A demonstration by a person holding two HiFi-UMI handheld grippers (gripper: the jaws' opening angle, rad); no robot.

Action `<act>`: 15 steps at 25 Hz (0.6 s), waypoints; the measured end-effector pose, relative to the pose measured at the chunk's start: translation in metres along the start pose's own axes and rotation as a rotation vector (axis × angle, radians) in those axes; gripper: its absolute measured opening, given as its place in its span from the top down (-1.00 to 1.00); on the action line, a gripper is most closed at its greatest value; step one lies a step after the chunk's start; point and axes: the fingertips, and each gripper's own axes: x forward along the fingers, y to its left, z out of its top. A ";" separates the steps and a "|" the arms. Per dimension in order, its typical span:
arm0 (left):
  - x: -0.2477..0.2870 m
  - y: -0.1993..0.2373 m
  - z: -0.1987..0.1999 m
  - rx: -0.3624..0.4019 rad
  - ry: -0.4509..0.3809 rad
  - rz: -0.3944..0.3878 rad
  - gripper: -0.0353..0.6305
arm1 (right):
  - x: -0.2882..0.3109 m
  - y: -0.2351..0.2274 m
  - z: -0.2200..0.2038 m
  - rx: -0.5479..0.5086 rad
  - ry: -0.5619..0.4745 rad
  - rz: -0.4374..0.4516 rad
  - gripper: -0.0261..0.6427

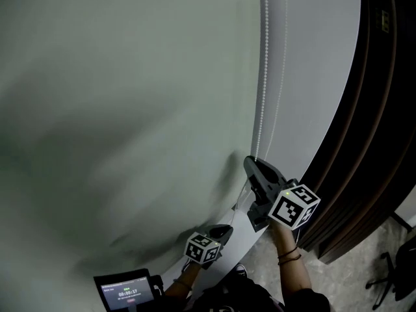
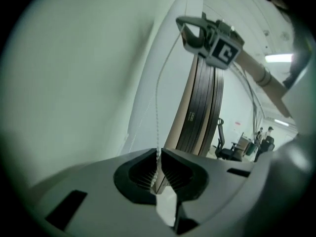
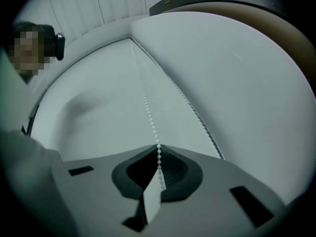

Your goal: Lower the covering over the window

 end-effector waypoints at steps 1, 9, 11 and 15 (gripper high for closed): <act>-0.003 -0.002 0.011 -0.030 -0.053 -0.004 0.85 | -0.005 -0.010 -0.005 0.006 0.004 -0.016 0.89; -0.057 -0.035 0.177 0.096 -0.461 -0.056 0.80 | -0.046 -0.055 -0.118 0.069 0.180 -0.128 0.89; -0.076 -0.051 0.225 0.169 -0.553 -0.097 0.65 | -0.047 -0.043 -0.130 0.056 0.187 -0.114 0.89; -0.120 -0.080 0.289 0.265 -0.675 -0.190 0.53 | -0.038 -0.009 -0.158 0.028 0.207 -0.087 0.89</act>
